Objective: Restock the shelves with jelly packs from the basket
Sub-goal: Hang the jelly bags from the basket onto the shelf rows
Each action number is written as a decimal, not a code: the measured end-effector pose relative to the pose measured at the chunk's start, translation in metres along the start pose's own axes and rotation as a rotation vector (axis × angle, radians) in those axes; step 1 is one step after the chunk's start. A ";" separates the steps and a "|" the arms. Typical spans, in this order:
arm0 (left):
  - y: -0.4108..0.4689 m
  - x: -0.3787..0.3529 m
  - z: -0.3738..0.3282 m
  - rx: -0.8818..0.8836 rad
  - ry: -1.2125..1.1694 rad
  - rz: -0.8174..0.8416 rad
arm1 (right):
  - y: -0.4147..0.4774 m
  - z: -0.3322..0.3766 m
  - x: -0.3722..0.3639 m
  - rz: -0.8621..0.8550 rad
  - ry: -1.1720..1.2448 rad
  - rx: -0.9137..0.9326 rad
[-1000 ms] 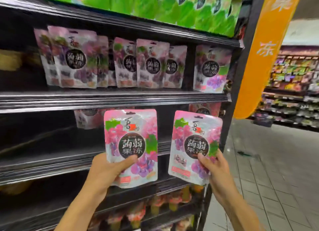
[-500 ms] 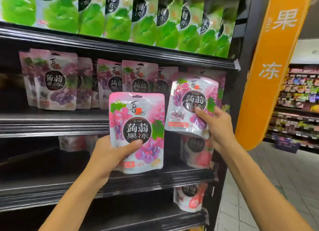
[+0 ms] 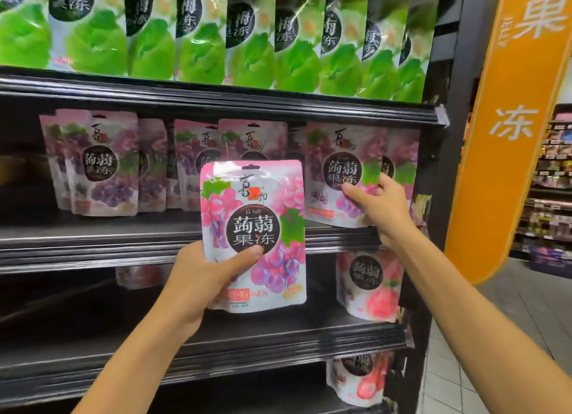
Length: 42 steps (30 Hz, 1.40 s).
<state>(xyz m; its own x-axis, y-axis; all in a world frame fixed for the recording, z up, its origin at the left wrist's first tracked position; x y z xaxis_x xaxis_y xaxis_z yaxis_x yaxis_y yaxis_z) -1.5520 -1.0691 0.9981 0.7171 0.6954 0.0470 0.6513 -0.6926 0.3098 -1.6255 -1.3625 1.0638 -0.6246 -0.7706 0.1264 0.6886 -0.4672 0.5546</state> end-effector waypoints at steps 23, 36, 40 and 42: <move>0.052 -0.032 -0.044 -0.105 -0.021 0.062 | -0.067 0.054 -0.052 0.432 -0.037 -0.091; 0.061 -0.059 -0.042 -0.329 0.640 -0.018 | -0.019 0.041 -0.034 0.067 -0.109 0.043; 0.062 -0.073 -0.033 -0.342 0.728 0.016 | -0.024 0.032 -0.031 0.082 -0.154 0.029; 0.060 -0.076 -0.031 -0.360 0.758 0.009 | -0.027 0.034 -0.029 0.072 -0.175 0.044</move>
<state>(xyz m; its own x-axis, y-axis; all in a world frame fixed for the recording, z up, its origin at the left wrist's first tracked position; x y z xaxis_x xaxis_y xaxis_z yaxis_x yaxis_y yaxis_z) -1.5751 -1.1581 1.0430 0.2773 0.7199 0.6363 0.4350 -0.6846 0.5849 -1.6380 -1.3129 1.0729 -0.6319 -0.7120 0.3061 0.7191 -0.3913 0.5743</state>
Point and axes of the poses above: each hand's wrist, its own y-axis towards the middle knuckle, its own x-axis out of the back of the hand, z = x × y, the point moved 4 cm from there along y, towards the middle knuckle, and after that the axes turned 15 degrees about z, right-handed, at the moved point
